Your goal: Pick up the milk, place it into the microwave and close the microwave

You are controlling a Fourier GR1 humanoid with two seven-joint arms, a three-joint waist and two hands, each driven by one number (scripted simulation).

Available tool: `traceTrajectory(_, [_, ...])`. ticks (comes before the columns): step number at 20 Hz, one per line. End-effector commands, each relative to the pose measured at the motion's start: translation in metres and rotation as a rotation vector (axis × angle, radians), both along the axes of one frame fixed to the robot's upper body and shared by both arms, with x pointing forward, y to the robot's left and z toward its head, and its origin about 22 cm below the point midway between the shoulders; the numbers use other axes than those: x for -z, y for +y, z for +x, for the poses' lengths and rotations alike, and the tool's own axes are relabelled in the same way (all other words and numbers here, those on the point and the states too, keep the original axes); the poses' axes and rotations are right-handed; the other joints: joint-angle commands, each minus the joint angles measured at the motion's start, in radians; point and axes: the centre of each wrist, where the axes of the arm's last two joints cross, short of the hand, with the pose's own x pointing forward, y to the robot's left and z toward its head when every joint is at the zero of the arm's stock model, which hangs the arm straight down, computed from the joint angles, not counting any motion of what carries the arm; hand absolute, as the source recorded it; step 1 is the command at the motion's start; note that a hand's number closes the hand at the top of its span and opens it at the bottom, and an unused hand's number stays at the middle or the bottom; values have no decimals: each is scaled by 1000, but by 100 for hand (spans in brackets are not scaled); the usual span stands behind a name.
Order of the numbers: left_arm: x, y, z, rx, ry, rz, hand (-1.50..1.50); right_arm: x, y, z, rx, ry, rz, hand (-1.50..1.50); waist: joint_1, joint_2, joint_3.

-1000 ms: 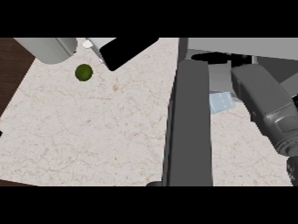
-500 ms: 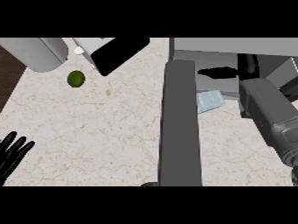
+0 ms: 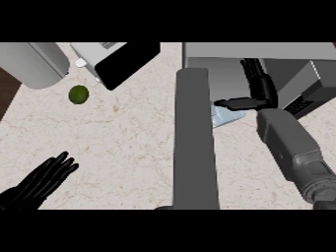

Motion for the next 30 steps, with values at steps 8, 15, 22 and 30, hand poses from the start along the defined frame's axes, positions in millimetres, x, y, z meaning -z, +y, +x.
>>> traceTrajectory(8, [25, -46, 39, 58, -18, 92, -150, 91, 13, -77, -107, 92, 105, -150, -50, -19, -3])
traceTrajectory(15, [37, -68, 51, 43, -17, 136, 150, 136, -15, -146, -28, 149, 46, -150, -86, -29, -6])
traceTrajectory(22, [42, -87, 79, 121, -22, 217, 150, 143, -76, -205, 63, 116, 43, -150, -102, -27, -7])
traceTrajectory(30, [74, -132, 83, 216, -66, 243, 150, 113, -137, -277, 85, 69, 45, -150, -68, -17, -5])
